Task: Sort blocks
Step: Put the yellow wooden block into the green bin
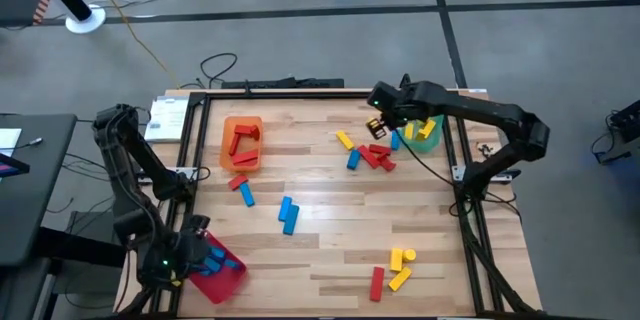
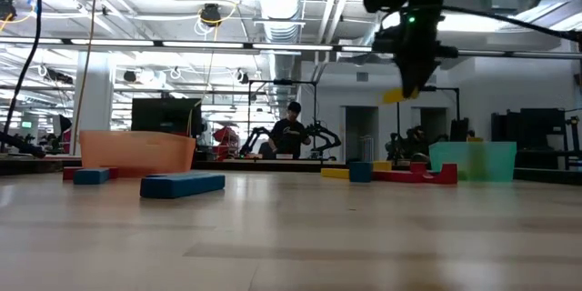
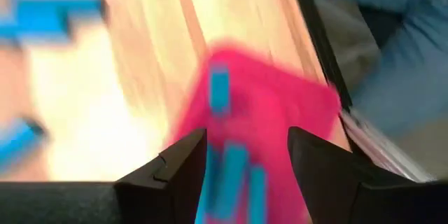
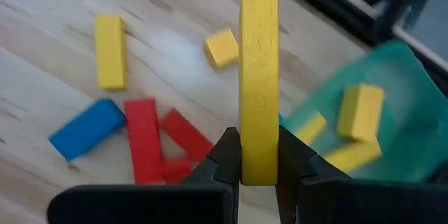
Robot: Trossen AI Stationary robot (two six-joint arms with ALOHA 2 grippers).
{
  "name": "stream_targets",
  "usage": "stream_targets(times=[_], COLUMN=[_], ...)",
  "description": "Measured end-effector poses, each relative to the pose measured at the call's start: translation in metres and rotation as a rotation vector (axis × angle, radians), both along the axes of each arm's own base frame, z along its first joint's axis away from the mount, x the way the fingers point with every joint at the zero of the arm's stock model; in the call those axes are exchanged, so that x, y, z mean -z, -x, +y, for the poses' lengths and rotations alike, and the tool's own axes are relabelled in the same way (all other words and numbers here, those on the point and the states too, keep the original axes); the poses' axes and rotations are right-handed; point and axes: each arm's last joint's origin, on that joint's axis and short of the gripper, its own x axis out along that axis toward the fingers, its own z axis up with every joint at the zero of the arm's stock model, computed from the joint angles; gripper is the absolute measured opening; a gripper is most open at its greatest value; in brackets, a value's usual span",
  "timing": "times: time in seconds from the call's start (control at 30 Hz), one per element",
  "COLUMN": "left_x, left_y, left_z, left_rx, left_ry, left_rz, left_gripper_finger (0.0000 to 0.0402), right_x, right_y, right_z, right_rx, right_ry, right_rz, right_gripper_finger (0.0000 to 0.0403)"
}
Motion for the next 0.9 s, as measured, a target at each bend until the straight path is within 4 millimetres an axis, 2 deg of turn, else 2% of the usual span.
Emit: stream_targets(times=[0.13, 0.3, 0.5, 0.67, 0.9], left_x=[-0.013, -0.021, -0.015, -0.001, 0.018], left_y=[-0.006, -0.014, -0.028, -0.037, -0.053], left_z=[-0.001, -0.006, -0.008, -0.004, 0.001], left_rx=[0.025, 0.062, 0.096, 0.091, 0.109], left_ry=[-0.115, -0.231, -0.276, -0.314, -0.311], left_rz=[-0.232, -0.461, -0.545, -0.565, -0.636], left_gripper_finger=[0.0195, 0.0195, 0.0195, 0.0195, 0.0195], right_x=[-0.002, 0.000, 0.000, -0.001, -0.001], right_y=[0.010, 0.019, 0.031, 0.037, 0.048], right_z=[0.007, 0.011, 0.014, 0.013, -0.002], right_rx=[0.033, 0.079, 0.155, 0.189, 0.274], right_ry=[-0.038, -0.075, -0.077, -0.078, -0.091], right_rz=[0.057, 0.144, 0.255, 0.298, 0.315], right_gripper_finger=[0.0060, 0.0060, 0.0060, 0.0060, 0.0060])
